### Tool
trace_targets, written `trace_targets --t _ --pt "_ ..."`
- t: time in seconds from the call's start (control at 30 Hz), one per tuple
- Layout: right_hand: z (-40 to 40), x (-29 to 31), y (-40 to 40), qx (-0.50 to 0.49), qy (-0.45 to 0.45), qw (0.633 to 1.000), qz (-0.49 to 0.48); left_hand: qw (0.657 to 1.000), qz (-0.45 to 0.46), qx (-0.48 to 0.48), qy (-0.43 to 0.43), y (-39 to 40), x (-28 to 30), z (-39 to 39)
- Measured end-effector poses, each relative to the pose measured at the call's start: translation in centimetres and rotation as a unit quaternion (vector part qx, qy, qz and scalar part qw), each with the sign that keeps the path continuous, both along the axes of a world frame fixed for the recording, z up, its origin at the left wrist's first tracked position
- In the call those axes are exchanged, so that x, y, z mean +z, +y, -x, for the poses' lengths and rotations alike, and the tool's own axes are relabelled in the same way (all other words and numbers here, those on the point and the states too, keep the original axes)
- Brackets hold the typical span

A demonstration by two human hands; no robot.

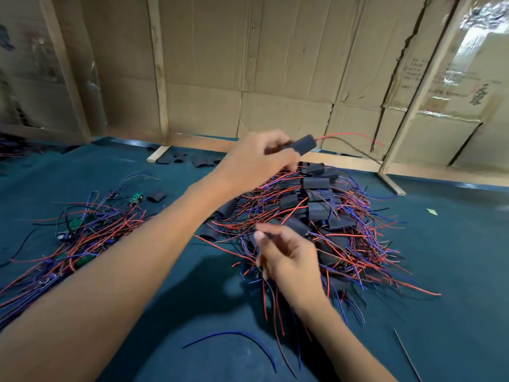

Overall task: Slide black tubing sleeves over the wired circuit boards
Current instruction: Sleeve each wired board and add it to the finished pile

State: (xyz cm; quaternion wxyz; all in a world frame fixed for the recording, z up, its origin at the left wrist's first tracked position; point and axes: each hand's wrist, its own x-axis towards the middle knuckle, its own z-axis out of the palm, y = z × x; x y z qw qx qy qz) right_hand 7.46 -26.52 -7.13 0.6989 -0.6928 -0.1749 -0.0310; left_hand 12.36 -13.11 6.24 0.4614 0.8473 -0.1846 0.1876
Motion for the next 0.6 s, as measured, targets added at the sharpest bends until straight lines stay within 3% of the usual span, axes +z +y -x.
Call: trace_targets --t 0.1,0.2,0.27,0.33,0.47,0.53,0.6 --pt "0.2 -1.2 0.0 -0.012 -0.112 0.985 0.131 0.988 -0.153 -0.001 -0.033 -2.5 1.4 -3.1" --pt "0.7 -2.0 0.0 0.014 -0.168 0.967 0.190 0.935 -0.354 -0.030 -0.008 -4.2 0.2 -5.1" --pt "0.8 -2.2 0.0 0.025 -0.185 0.956 0.224 0.901 -0.433 -0.036 0.001 -4.4 -1.3 -5.7" --pt "0.8 -2.2 -0.1 0.023 -0.199 0.949 0.243 0.913 -0.409 -0.017 0.003 -3.7 -2.3 -5.6" --pt "0.6 -2.0 -0.2 0.020 -0.193 0.947 0.256 0.961 -0.268 0.053 -0.041 0.1 -3.3 -4.1" --pt "0.5 -2.0 -0.2 0.019 -0.187 0.949 0.253 0.948 -0.300 0.104 -0.026 4.2 -3.5 -4.1" --pt "0.4 -1.9 -0.2 0.014 -0.179 0.953 0.245 0.899 -0.385 0.186 0.090 8.7 -4.2 -4.1"
